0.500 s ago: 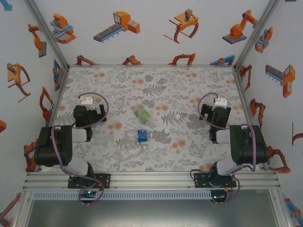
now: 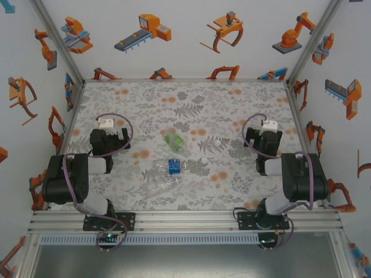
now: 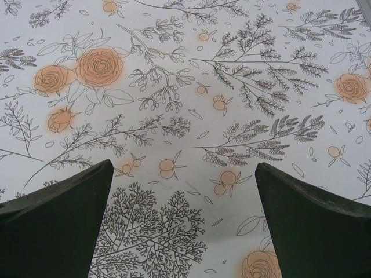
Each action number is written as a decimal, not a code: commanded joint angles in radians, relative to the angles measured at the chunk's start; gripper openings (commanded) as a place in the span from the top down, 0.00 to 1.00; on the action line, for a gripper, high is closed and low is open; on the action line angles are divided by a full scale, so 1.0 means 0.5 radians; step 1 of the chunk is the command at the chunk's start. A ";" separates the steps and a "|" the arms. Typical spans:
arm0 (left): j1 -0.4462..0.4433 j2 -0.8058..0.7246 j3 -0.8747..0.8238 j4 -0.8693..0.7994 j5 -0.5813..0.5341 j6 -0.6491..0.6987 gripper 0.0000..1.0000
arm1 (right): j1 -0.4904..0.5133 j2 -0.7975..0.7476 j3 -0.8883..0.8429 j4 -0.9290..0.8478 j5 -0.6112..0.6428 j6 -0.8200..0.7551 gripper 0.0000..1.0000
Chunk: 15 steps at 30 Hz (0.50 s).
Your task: Screw on the bottle caps
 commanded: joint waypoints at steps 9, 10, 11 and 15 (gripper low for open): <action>0.011 -0.005 0.042 0.004 0.012 -0.032 0.03 | -0.004 -0.008 0.047 0.010 -0.010 -0.019 0.01; 0.011 -0.004 0.040 0.003 0.012 -0.033 0.03 | -0.005 -0.007 0.047 0.011 -0.011 -0.019 0.01; 0.014 -0.006 0.041 0.003 0.016 -0.036 0.03 | -0.004 -0.006 0.045 0.011 -0.011 -0.019 0.01; 0.023 -0.005 0.047 -0.004 0.032 -0.045 0.03 | -0.004 -0.006 0.050 0.011 -0.012 -0.021 0.01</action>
